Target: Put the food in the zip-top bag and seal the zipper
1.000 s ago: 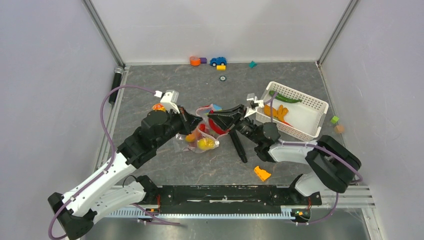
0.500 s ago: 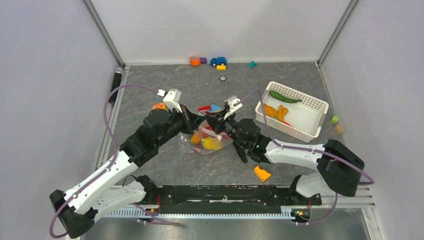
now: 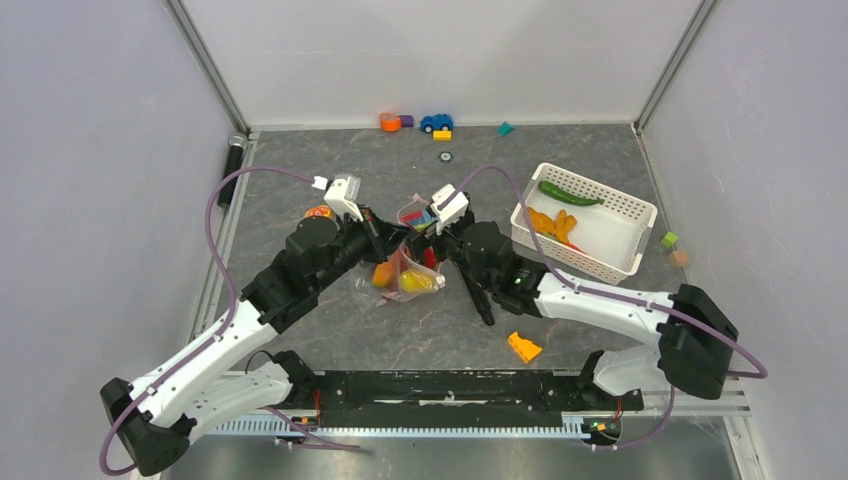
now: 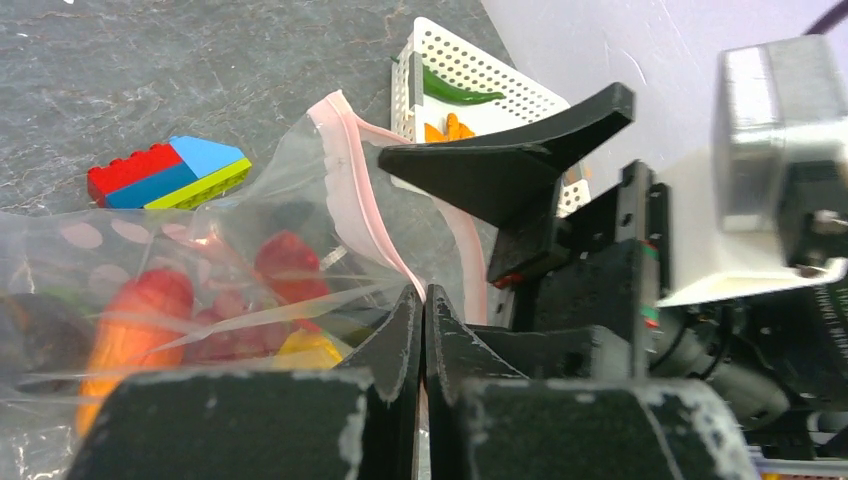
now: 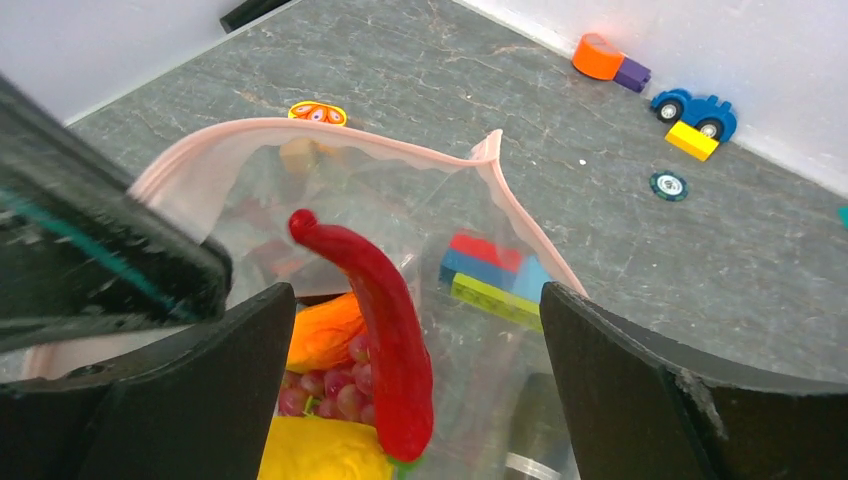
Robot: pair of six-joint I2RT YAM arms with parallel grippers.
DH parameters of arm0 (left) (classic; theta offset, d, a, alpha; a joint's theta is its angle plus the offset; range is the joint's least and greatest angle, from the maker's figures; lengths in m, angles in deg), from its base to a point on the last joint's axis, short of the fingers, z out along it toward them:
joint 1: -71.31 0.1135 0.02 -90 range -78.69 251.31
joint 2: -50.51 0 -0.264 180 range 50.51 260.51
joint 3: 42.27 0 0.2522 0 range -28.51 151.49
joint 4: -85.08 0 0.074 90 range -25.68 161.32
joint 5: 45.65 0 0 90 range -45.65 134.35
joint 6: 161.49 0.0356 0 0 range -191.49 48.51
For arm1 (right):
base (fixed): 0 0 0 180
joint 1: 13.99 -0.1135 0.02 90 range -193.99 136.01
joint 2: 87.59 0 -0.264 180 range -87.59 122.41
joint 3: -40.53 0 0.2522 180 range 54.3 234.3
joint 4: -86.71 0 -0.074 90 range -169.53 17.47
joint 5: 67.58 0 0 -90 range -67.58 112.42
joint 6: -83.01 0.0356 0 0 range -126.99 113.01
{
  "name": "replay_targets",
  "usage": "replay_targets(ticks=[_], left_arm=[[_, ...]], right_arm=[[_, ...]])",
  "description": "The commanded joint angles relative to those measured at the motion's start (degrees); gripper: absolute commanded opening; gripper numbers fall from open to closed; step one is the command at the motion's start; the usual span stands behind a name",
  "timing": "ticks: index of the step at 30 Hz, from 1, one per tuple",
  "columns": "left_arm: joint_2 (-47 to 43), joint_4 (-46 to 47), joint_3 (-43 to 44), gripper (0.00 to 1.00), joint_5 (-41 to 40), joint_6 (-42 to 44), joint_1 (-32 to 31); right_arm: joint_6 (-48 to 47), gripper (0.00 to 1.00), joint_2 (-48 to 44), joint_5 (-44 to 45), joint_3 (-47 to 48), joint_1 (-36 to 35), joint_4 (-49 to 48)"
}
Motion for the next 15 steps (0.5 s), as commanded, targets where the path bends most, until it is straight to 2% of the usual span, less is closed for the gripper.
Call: replay_targets(ticks=[1,5,9,12,15], left_arm=[[-1.37,4.37,-0.06,0.02,-1.09,-0.80,-0.04],[-1.54,4.34,-0.35,0.02,-1.66,-0.54,-0.04],[-1.30,5.18,0.04,0.02,-1.76,-0.02,-0.04],[-0.56,5.49,0.78,0.02,-1.11,0.14,-0.04],[0.05,6.13,1.06,0.02,-0.49,0.13,-0.02]], right_arm=[[-5.02,0.98,-6.24,-0.30,2.11,0.01,5.04],[-4.13,0.98,-9.76,2.44,1.00,1.80,8.59],[2.93,0.98,-11.67,3.22,0.37,6.66,14.06],[7.43,0.98,-11.86,-4.05,-0.58,10.11,14.63],[8.00,0.97,-9.91,-11.52,0.02,10.36,16.42]])
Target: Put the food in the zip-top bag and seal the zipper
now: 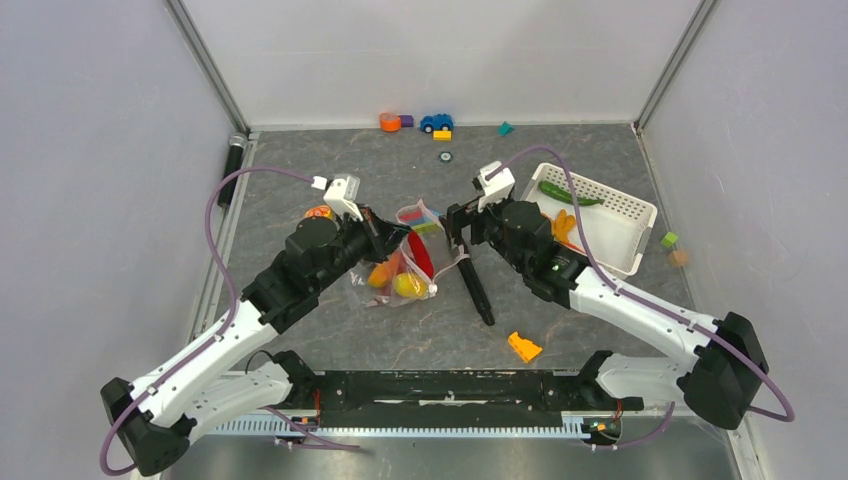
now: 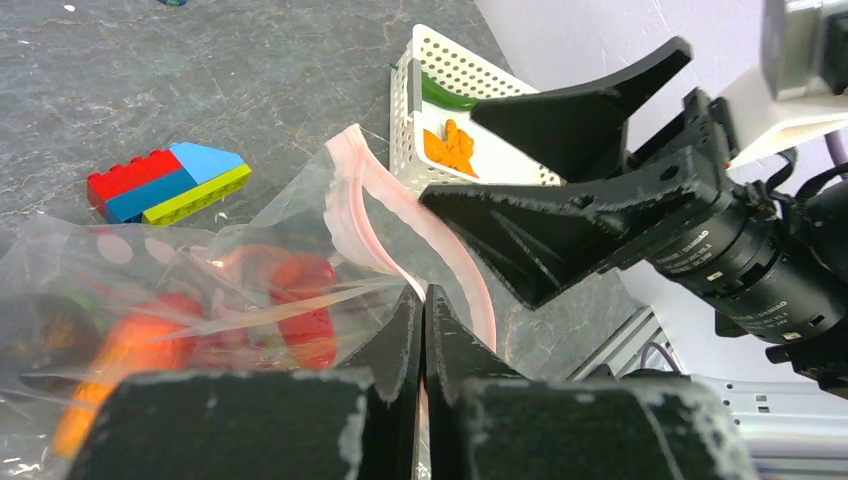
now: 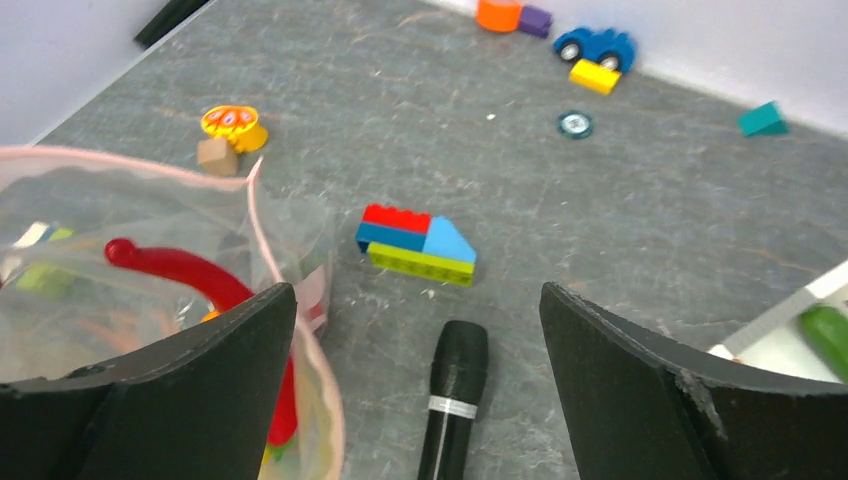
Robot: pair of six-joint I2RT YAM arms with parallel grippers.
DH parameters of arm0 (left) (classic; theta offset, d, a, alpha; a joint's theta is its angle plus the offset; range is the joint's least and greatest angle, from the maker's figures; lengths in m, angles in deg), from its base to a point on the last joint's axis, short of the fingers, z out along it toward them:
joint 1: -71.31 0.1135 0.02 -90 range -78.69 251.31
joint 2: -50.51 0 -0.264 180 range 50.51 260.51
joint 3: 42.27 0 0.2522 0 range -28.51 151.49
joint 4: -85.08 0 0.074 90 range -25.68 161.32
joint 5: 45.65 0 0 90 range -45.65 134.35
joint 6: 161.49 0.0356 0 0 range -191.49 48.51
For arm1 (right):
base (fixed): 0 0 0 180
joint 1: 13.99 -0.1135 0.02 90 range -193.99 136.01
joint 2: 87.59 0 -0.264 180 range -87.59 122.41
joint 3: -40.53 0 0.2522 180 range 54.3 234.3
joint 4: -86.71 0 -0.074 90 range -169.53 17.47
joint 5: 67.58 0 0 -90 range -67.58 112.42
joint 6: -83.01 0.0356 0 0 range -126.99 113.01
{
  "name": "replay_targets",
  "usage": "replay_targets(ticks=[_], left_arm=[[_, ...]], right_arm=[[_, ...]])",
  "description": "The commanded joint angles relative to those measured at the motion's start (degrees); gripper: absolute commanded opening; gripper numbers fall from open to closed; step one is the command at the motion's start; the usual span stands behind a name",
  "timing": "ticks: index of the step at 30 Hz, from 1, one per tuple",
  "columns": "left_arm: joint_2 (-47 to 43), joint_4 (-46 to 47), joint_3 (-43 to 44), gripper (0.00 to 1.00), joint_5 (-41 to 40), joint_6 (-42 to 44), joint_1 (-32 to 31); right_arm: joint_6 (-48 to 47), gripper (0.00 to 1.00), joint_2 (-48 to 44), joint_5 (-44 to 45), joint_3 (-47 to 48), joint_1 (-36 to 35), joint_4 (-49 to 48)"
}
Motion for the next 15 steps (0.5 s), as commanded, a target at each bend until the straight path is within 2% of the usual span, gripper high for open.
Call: replay_targets(ticks=[1,4,5,6,9,10,11,15], left_arm=[[0.54,5.28,1.55,0.02,0.04,0.01,-0.06],[0.62,5.35,1.63,0.02,0.06,-0.01,0.00],[0.58,5.39,1.63,0.02,0.06,0.03,-0.04],[0.49,5.31,1.63,0.02,-0.09,0.12,-0.04],[0.25,4.21,2.15,0.02,-1.03,0.36,0.02],[0.41,3.01,2.77,0.02,-1.78,0.43,-0.05],[0.68,0.99,3.61,0.02,-2.72,0.56,-0.02],[2.46,-10.54,9.89,0.02,-4.82,1.26,0.00]], right_arm=[[4.18,0.94,1.93,-11.44,0.22,0.25,3.49],[4.89,0.84,4.15,-13.07,0.34,0.24,4.87],[5.05,0.75,4.77,-12.90,0.32,0.20,5.42],[5.04,0.63,5.04,-12.82,0.32,0.26,5.70],[3.93,0.14,4.16,-12.62,0.65,0.42,5.29],[3.00,0.04,3.45,-13.07,1.26,0.42,4.73],[1.59,0.00,2.61,-13.62,1.92,0.41,3.93],[-3.29,0.00,1.18,-17.62,8.59,0.42,3.96]])
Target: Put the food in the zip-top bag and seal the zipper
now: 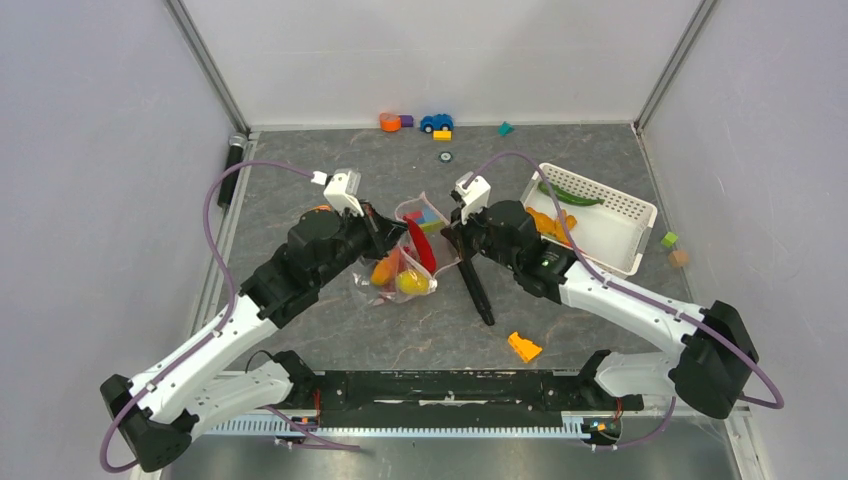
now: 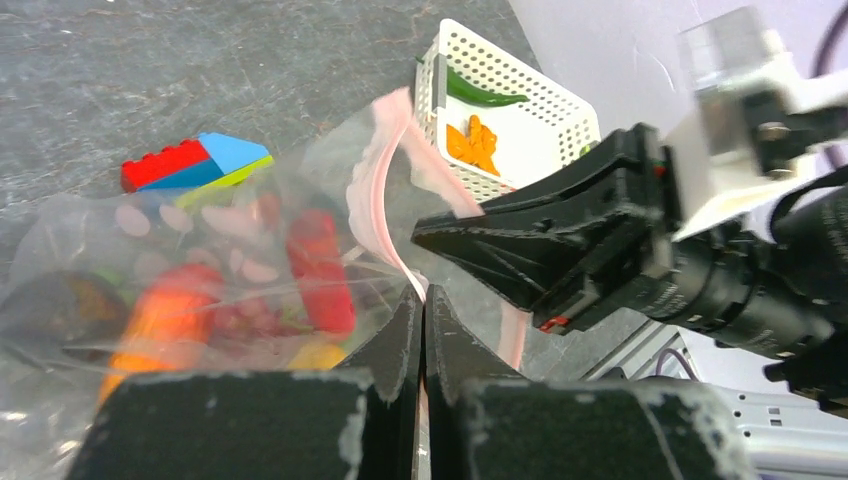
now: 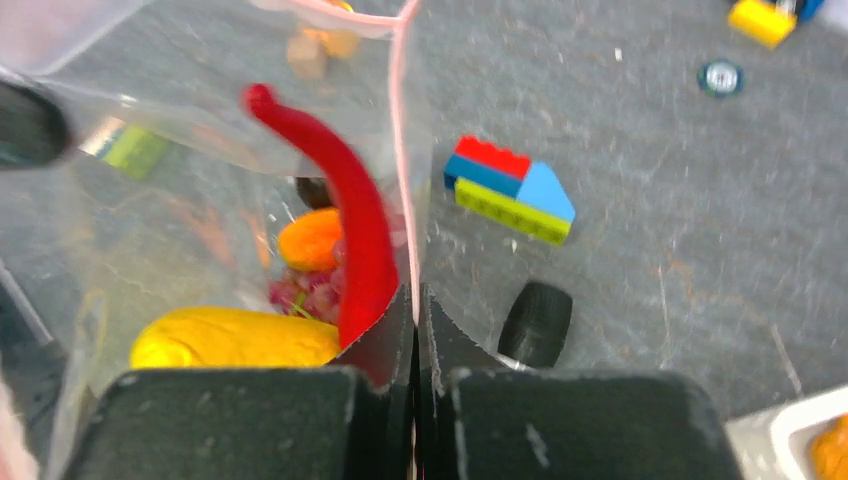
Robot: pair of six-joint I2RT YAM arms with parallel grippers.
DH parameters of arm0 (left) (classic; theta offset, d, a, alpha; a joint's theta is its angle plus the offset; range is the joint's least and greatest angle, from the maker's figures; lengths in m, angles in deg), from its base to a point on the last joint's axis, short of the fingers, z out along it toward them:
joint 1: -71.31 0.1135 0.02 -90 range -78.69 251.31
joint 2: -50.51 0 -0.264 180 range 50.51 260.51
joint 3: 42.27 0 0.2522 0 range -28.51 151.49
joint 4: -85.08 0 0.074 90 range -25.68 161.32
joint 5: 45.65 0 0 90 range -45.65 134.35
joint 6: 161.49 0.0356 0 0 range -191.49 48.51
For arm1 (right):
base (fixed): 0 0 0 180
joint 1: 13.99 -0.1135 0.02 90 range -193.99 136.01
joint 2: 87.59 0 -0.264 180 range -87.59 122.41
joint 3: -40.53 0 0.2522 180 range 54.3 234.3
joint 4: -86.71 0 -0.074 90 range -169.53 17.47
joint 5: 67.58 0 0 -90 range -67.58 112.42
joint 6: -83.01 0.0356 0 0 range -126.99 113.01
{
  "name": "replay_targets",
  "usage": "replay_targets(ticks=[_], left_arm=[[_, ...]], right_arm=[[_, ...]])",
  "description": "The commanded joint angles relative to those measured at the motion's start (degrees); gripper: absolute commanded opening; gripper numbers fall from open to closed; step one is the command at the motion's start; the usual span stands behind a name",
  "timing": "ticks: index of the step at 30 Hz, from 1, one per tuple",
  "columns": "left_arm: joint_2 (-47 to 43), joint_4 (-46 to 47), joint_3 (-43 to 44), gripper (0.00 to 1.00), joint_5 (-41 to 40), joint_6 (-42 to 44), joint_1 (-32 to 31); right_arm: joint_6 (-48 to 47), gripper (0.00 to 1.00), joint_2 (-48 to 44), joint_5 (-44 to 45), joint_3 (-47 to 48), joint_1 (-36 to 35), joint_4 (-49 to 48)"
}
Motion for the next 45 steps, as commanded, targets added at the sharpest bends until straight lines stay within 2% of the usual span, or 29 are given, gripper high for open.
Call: replay_targets(ticks=[1,6,10,14,17,21,22,24,28,39,45], left_arm=[[1.14,-9.96,8.59,0.02,-3.67,1.25,-0.02],[0.58,-20.03,13.90,0.02,-6.85,0.23,0.00],[-0.72,-27.33,18.46,0.02,-8.89,0.62,-0.02],[-1.71,-32.98,20.82,0.03,-9.91,0.97,-0.02],[-2.88,-32.71,19.13,0.02,-10.24,0.22,-0.02],[-4.82,-27.83,15.58,0.02,-10.40,-0.35,-0.02],[-5.09,-26.86,15.24,0.02,-10.61,-0.39,-0.02],[-5.45,-24.91,14.81,0.02,-11.27,-0.32,-0.01],[-5.21,-20.21,13.18,0.02,-13.76,-0.76,-0.02],[3.19,-10.56,11.57,0.02,-13.20,0.42,-0.03],[5.42,-6.64,10.09,0.02,-13.07,1.35,0.02]], right_arm=[[-6.40,0.00,-2.75,-6.25,10.47,0.03,-1.61],[-11.53,0.00,-0.75,-18.30,21.08,0.04,3.89],[-14.02,0.00,0.79,-20.45,26.77,0.05,9.87],[-15.67,0.04,-0.18,-18.72,25.02,0.05,10.22],[-16.40,0.08,-0.33,-17.19,22.78,0.09,10.15],[-16.74,0.12,0.92,-18.95,21.55,0.29,10.13],[-16.84,0.17,1.31,-19.65,21.63,0.46,10.13],[-17.15,0.39,1.50,-20.53,21.64,1.06,10.19],[-14.53,0.97,0.55,-22.27,20.99,4.88,9.66],[-8.27,0.98,-11.72,-17.39,8.08,21.83,1.51],[-4.44,0.98,-11.58,-16.55,4.63,33.76,1.58]])
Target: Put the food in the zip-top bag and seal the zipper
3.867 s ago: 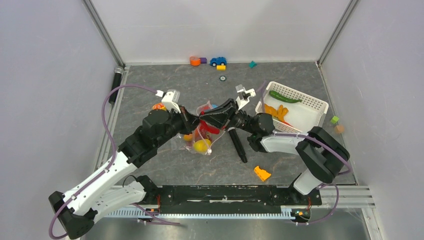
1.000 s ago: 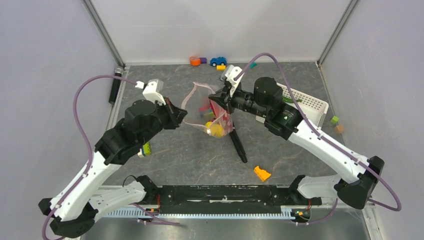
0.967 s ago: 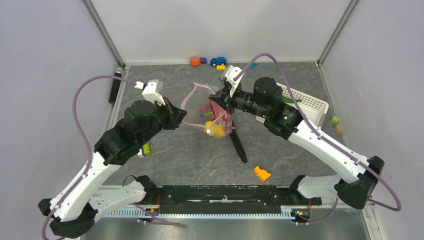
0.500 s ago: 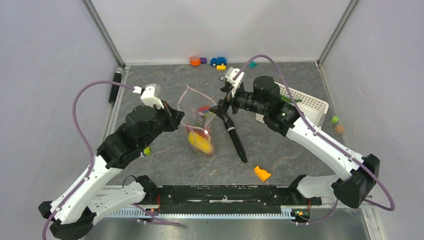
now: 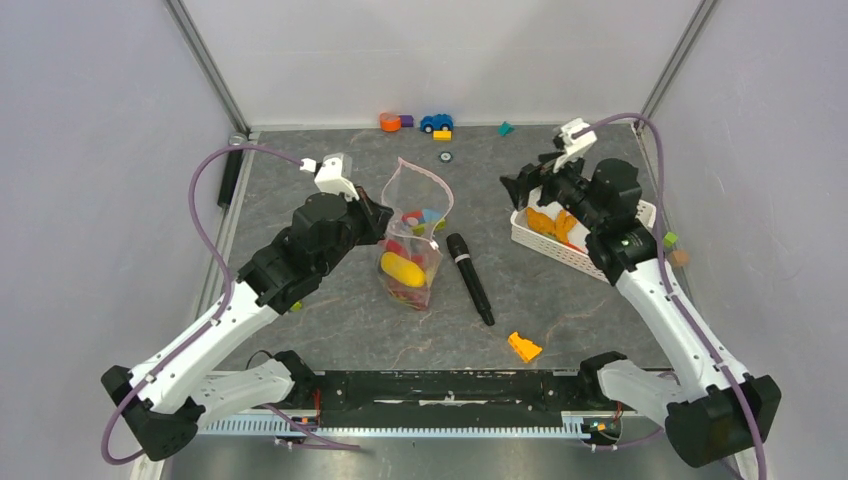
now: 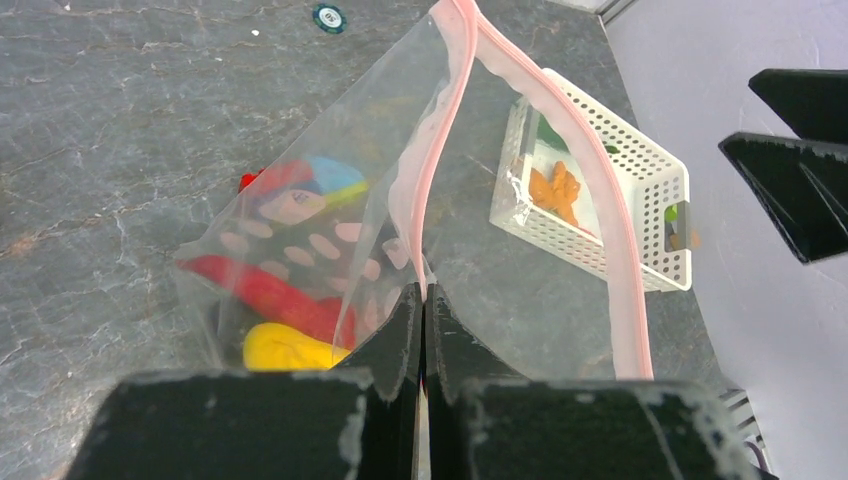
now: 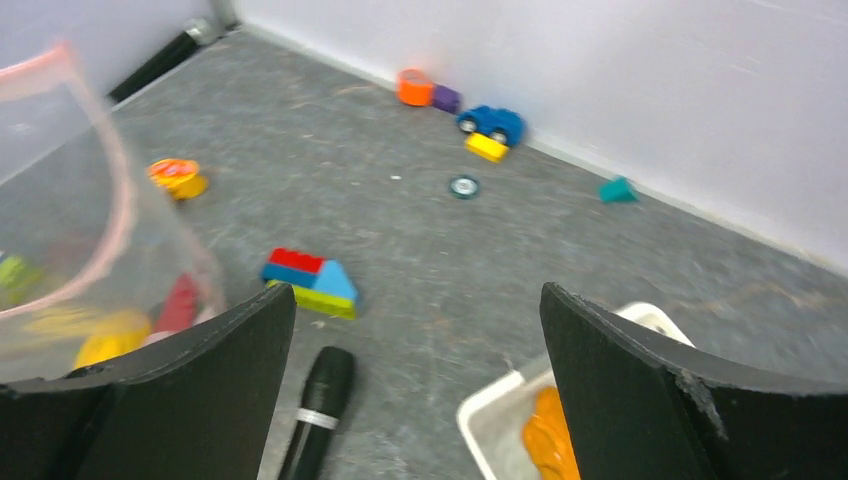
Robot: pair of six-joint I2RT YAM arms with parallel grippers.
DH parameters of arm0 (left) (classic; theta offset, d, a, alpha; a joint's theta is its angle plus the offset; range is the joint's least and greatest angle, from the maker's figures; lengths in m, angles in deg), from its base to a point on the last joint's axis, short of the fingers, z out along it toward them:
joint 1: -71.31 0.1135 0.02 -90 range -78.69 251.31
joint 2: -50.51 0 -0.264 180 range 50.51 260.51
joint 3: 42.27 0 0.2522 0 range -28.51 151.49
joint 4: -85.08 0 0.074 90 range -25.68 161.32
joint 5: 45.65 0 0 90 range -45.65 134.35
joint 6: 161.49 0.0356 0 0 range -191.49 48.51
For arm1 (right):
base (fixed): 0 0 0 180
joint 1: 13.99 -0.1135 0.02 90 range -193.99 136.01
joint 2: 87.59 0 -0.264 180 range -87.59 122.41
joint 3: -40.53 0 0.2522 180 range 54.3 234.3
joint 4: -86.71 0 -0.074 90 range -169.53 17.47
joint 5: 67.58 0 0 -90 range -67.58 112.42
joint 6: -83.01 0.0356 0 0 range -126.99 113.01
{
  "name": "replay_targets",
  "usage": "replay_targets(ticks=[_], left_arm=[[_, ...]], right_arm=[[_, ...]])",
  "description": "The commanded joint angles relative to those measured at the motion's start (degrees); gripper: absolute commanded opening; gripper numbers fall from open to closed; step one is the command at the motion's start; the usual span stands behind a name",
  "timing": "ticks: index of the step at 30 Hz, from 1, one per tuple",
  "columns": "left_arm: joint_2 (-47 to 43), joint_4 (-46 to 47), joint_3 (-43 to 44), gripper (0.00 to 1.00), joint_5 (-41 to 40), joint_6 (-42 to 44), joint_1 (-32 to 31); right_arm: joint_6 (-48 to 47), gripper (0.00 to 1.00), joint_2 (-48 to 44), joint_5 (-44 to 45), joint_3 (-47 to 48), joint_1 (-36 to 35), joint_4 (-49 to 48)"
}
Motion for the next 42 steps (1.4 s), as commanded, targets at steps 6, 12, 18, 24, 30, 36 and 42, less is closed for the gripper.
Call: replay_targets(ticks=[6,12,18,24,30,36,42], left_arm=[[1.36,11.05,-4.17,0.02,2.12,1.73,0.01],[1.14,12.79,-5.94,0.02,5.56,3.11,-0.01],[0.76,13.06,-7.60,0.02,7.51,3.47,-0.01],[0.59,12.12,-8.72,0.02,6.72,2.34,0.02],[-0.36,10.80,-9.30,0.02,5.58,1.07,0.02],[-0.73,9.84,-9.34,0.02,4.99,0.09,0.02],[-0.36,9.12,-9.00,0.02,5.14,-0.72,-0.02]], right_arm=[[-0.73,0.98,7.71,5.25,-2.35,17.85,0.44],[-31.47,0.98,18.94,-2.44,1.21,24.25,4.34],[-51.12,0.98,30.55,-9.96,7.50,24.60,14.04],[-54.51,0.96,36.92,-16.33,8.63,24.44,14.80],[-60.68,0.93,40.34,-19.58,7.28,22.33,15.32],[-60.95,0.88,44.34,-15.86,8.82,20.52,14.81],[-60.60,0.84,46.83,-13.95,8.12,20.53,12.25]])
